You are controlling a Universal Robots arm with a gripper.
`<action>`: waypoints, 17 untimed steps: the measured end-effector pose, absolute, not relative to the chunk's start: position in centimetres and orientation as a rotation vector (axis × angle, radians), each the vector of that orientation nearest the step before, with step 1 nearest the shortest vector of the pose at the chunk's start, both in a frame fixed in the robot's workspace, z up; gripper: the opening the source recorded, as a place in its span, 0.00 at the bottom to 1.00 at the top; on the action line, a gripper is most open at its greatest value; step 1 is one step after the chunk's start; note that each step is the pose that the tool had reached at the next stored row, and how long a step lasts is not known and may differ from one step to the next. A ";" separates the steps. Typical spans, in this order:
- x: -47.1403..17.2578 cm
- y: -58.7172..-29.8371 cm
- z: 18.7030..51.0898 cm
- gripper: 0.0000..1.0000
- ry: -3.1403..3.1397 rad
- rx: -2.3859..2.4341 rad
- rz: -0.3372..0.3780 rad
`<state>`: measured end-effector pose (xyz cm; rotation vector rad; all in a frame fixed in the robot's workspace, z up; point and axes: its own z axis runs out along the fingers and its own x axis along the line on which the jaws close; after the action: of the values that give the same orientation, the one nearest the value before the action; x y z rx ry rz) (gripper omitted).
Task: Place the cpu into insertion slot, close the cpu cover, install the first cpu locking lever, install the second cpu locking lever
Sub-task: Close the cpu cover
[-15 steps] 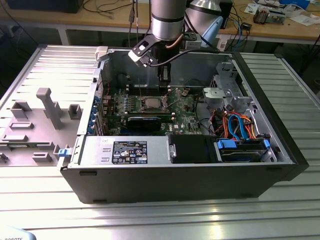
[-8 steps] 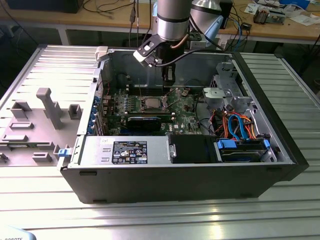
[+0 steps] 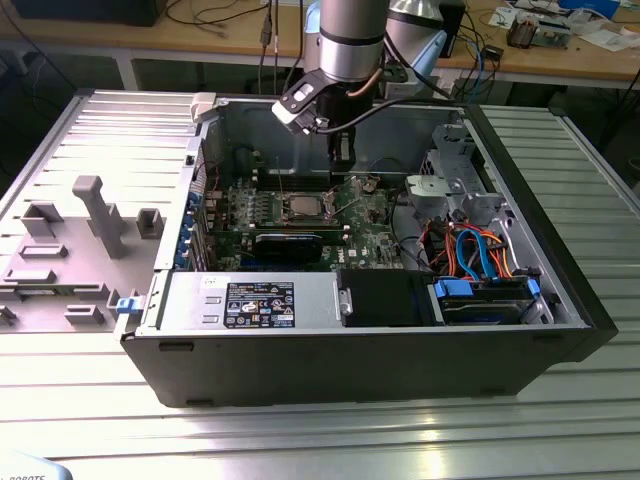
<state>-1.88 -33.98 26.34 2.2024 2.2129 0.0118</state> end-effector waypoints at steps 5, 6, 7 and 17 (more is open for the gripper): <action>-1.7 -34.0 26.3 0.11 2.213 2.202 0.012; -1.7 -34.0 26.3 0.11 2.213 2.202 0.012; -1.6 -34.0 26.3 0.11 2.213 2.202 0.012; -1.2 -34.0 26.3 0.11 2.213 2.202 0.012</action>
<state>-1.24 -33.98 26.33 2.2023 2.2129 0.0119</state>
